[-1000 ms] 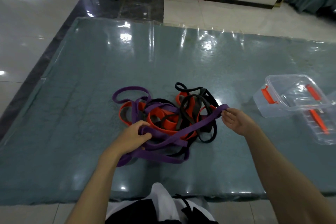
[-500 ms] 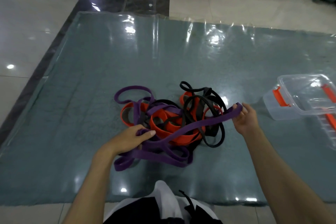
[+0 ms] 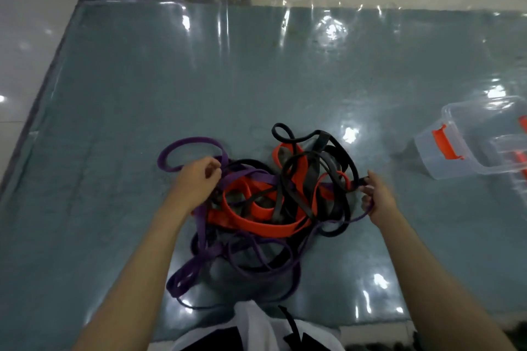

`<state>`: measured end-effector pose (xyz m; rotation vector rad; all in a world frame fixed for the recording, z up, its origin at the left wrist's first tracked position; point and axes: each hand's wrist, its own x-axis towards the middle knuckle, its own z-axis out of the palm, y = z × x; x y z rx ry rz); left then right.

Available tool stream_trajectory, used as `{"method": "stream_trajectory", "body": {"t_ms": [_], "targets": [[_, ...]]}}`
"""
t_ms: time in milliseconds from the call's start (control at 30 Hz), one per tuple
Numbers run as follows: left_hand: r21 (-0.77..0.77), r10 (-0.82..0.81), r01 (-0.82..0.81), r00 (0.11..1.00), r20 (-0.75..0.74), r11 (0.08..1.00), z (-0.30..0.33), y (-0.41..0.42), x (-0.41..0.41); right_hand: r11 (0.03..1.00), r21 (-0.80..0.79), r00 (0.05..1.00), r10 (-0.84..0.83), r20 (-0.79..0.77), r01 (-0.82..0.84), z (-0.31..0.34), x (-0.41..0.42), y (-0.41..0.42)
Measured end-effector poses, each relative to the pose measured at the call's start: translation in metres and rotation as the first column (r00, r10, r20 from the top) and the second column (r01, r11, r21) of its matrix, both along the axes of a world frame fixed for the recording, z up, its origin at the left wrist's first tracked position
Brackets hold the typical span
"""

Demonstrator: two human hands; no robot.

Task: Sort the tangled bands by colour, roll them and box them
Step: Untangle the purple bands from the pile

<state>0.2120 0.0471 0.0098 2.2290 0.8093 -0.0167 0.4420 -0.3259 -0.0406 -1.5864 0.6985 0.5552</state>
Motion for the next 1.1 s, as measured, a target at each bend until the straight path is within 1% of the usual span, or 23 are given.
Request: {"method": "stream_trajectory", "body": {"t_ms": [67, 100, 133, 167, 233, 267, 333, 400, 467, 567, 667, 733, 833, 1033, 1100], "targets": [[0.091, -0.001, -0.001, 1.0, 0.019, 0.996, -0.009, 0.011, 0.023, 0.994, -0.105, 0.998, 0.027, 0.056, -0.021, -0.009, 0.0, -0.001], [0.128, -0.01, 0.012, 1.0, -0.015, 0.992, -0.016, 0.016, 0.034, 0.988, -0.15, 0.995, 0.047, 0.084, -0.034, -0.012, 0.001, -0.001], [0.138, -0.016, 0.028, 0.996, -0.083, 0.99, -0.022, 0.021, 0.042, 0.98, -0.191, 0.991, 0.075, 0.109, -0.053, -0.014, 0.002, -0.001], [0.118, -0.029, 0.05, 0.986, -0.167, 0.992, -0.029, 0.026, 0.049, 0.968, -0.24, 0.986, 0.105, 0.129, -0.072, -0.016, 0.004, 0.0], [0.017, -0.108, 0.119, 0.944, -0.311, 0.993, -0.041, 0.034, 0.062, 0.944, -0.317, 0.98, 0.143, 0.141, -0.092, -0.021, 0.01, 0.002], [-0.026, -0.157, 0.158, 0.92, -0.358, 0.987, -0.045, 0.036, 0.066, 0.943, -0.319, 0.979, 0.146, 0.146, -0.093, -0.022, 0.012, 0.004], [-0.014, -0.209, 0.22, 0.902, -0.378, 0.975, -0.055, 0.041, 0.072, 0.947, -0.31, 0.976, 0.14, 0.169, -0.082, -0.023, 0.016, 0.008], [0.025, -0.208, 0.228, 0.922, -0.326, 0.973, -0.064, 0.046, 0.073, 0.947, -0.314, 0.971, 0.133, 0.2, -0.065, -0.025, 0.018, 0.013], [0.007, -0.22, 0.229, 0.94, -0.26, 0.973, -0.07, 0.051, 0.07, 0.954, -0.298, 0.969, 0.098, 0.228, -0.026, -0.028, 0.018, 0.019], [-0.077, -0.209, 0.201, 0.971, -0.119, 0.976, -0.073, 0.059, 0.061, 0.975, -0.213, 0.969, -0.01, 0.246, 0.064, -0.029, 0.021, 0.028], [-0.188, -0.087, 0.099, 0.994, 0.073, 0.977, -0.063, 0.067, 0.049, 0.98, -0.087, 0.95, -0.147, 0.275, 0.177, -0.022, 0.026, 0.033], [-0.198, -0.056, 0.091, 0.983, 0.174, 0.976, -0.053, 0.067, 0.043, 0.968, 0.051, 0.922, -0.248, 0.297, 0.245, -0.013, 0.028, 0.035], [-0.178, -0.047, 0.099, 0.961, 0.274, 0.979, -0.039, 0.064, 0.036, 0.935, 0.228, 0.887, -0.334, 0.319, 0.271, 0.001, 0.029, 0.038], [-0.147, 0.035, 0.027, 0.914, 0.403, 0.989, -0.019, 0.055, 0.026, 0.88, 0.372, 0.828, -0.431, 0.359, 0.296, 0.025, 0.017, 0.036], [-0.144, 0.069, -0.006, 0.897, 0.436, 0.99, -0.011, 0.053, 0.021, 0.847, 0.446, 0.812, -0.463, 0.354, 0.288, 0.03, 0.011, 0.033]]}}
